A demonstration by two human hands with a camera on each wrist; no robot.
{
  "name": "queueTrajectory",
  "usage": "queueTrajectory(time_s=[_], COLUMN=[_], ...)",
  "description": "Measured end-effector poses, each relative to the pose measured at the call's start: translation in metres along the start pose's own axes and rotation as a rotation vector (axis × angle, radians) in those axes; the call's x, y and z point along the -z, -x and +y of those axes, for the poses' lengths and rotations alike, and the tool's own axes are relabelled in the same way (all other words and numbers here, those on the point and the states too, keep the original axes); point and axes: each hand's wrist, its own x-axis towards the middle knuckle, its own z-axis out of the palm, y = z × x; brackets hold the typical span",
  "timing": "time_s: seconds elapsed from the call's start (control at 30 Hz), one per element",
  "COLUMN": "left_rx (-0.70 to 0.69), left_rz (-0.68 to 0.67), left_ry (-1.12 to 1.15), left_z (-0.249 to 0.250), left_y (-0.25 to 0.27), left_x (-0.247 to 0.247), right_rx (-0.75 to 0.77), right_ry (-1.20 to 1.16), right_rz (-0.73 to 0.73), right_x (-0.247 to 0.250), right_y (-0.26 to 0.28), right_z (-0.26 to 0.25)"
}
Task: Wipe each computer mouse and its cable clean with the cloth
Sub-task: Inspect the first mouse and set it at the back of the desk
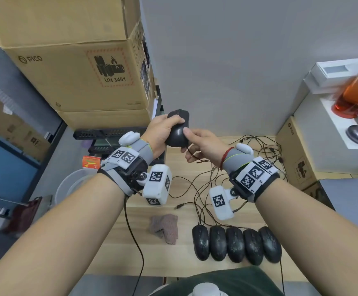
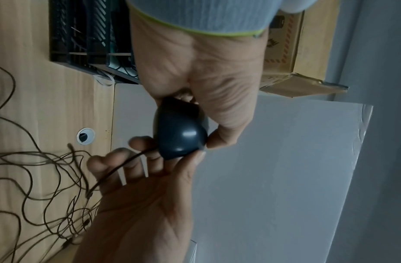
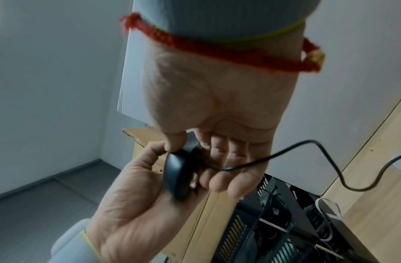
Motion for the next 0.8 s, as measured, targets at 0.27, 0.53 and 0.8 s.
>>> queueTrajectory(time_s=[0.27, 0.53, 0.8], left_rx=[0.181, 0.241, 0.213], left_rz=[-0.098, -0.165, -0.155], left_ry=[0.283, 0.353, 0.306], left_z=[-0.016, -0.014, -0.011], left_y=[-0.005, -0.004, -0.007], left_x=[0.001, 0.003, 0.011], right_rx=[0.041, -0.001, -0.095], right_ry=[0.127, 0.252, 0.340], right_rz=[0.093, 0.110, 0.036], right_x=[0.004, 0.009, 0.019], right_y=[-0.014, -0.010, -0.003], right_z=[0.015, 0.012, 0.018])
